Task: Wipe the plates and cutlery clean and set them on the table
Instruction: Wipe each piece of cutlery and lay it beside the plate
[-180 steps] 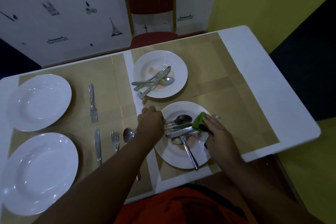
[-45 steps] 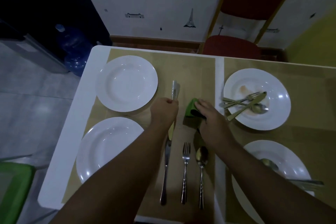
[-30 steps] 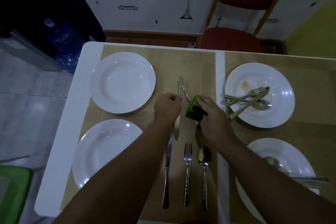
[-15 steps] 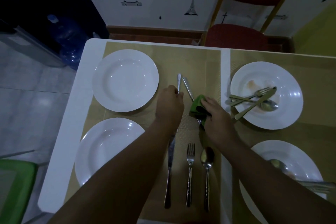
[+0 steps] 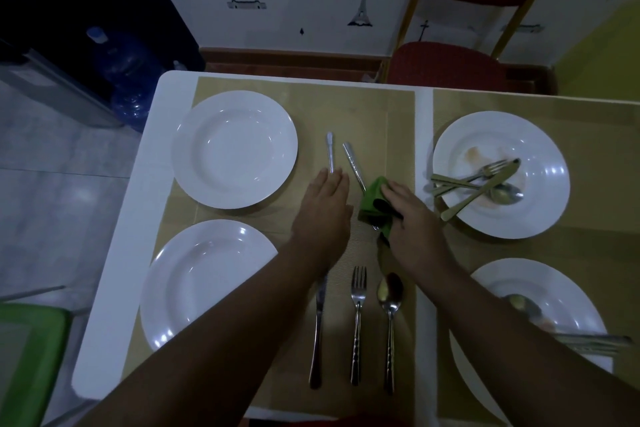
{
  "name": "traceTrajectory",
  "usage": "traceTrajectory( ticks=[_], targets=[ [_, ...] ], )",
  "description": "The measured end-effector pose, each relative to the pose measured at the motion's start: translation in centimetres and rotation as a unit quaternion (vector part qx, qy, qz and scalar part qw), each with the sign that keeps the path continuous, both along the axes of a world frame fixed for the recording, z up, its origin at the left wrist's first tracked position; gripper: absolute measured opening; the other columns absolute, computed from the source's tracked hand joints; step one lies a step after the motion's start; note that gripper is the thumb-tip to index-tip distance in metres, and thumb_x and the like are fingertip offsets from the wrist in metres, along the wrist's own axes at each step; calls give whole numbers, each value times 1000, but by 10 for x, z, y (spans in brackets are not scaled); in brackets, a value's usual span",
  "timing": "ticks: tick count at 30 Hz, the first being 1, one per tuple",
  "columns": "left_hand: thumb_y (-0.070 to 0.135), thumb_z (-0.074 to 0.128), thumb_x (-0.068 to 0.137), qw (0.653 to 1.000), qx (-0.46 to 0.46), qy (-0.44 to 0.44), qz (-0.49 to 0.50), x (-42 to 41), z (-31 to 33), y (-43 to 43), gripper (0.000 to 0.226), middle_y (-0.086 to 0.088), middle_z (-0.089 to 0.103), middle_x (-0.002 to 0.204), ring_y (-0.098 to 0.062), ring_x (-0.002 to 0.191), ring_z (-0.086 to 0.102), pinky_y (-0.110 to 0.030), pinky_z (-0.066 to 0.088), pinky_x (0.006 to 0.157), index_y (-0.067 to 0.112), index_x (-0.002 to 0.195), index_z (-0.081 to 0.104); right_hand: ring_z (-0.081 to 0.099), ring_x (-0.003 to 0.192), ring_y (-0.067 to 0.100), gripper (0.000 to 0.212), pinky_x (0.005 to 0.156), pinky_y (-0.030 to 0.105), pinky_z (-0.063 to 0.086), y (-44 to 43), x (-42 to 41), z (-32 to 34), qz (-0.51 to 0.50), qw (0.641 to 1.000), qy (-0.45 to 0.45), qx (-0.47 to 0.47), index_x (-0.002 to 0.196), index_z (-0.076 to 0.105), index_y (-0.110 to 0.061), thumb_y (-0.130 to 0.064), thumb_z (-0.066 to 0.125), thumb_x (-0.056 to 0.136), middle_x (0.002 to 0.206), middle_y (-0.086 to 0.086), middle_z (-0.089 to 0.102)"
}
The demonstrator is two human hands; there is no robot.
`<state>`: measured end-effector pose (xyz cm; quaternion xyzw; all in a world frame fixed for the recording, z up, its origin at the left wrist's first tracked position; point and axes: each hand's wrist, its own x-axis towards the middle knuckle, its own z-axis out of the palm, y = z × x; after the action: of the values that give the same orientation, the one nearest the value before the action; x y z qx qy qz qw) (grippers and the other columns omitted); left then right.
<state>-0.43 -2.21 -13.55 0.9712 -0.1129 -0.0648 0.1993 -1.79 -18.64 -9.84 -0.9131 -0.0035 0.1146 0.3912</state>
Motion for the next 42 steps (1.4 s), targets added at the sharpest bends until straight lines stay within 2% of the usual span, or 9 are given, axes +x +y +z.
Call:
traceTrajectory(
  ticks=[3, 6, 13, 17, 20, 25, 31, 36, 42],
  targets=[
    [12, 61, 89, 999, -15, -24, -42, -1, 2, -17, 54, -21, 52, 142, -39, 136, 43, -46, 30, 118, -5, 139, 49, 27, 140, 13, 63, 117, 30, 22, -4, -8, 4, -17, 1000, -19, -14, 139, 42, -11, 15, 42, 82, 149, 3, 37],
    [14, 67, 84, 998, 9, -20, -51, -1, 2, -29, 63, -22, 50, 145, -40, 137, 42, -47, 30, 117, -6, 141, 48, 28, 140, 13, 61, 115, 26, 21, -8, -18, 5, -30, 999, -28, -20, 139, 42, -10, 15, 42, 83, 148, 4, 38],
    [16, 61, 90, 994, 32, 53, -86, 0, -3, -38, 80, -13, 14, 166, -31, 153, 7, -44, 10, 124, 3, 156, 19, 26, 141, 16, 61, 114, 23, 17, -19, -34, 4, -61, 997, -30, -45, 138, 43, -12, 14, 44, 83, 148, 2, 39],
    [17, 55, 95, 993, 30, 62, -93, -5, 0, -34, 77, -10, 4, 167, -28, 154, -2, -41, 1, 123, 6, 158, 11, 25, 141, 16, 59, 114, 22, 16, -23, -38, 6, -60, 997, -31, -44, 138, 43, -12, 13, 45, 84, 148, 2, 39],
    [17, 50, 98, 992, 36, 76, -90, -10, 0, -33, 75, -9, 0, 168, -27, 154, -4, -42, 4, 124, 8, 159, 7, 25, 141, 16, 60, 115, 22, 15, -24, -41, 8, -58, 997, -30, -37, 138, 43, -11, 14, 44, 84, 148, 2, 38],
    [25, 40, 104, 995, 22, 70, -72, -18, -2, -31, 68, -8, -2, 167, -26, 154, -6, -41, 3, 125, 10, 159, 3, 22, 142, 14, 62, 115, 22, 15, -27, -44, 10, -56, 998, -23, -31, 139, 42, -10, 16, 43, 82, 149, 1, 37],
    [8, 51, 92, 997, 35, 72, 24, -24, -8, -12, 85, -10, -6, 167, -26, 153, -11, -39, -5, 121, 10, 158, -3, 20, 143, 12, 66, 114, 20, 13, -27, -49, 8, -54, 998, -14, -27, 140, 40, -13, 17, 42, 81, 150, -1, 34],
    [8, 50, 94, 996, 33, 80, 15, -24, -10, 1, 83, -9, -6, 167, -25, 153, -10, -37, -5, 121, 10, 158, -2, 22, 142, 13, 67, 117, 27, 17, -15, -43, 5, -26, 999, -13, -29, 140, 41, -12, 18, 40, 80, 150, 0, 35],
    [6, 49, 94, 996, 24, 84, -5, -23, -11, 12, 81, -9, -5, 167, -25, 153, -9, -37, -5, 122, 10, 159, 0, 23, 142, 14, 65, 116, 25, 16, -9, -36, -2, -11, 999, -6, -48, 140, 41, -12, 15, 41, 81, 151, 0, 34]
  ],
)
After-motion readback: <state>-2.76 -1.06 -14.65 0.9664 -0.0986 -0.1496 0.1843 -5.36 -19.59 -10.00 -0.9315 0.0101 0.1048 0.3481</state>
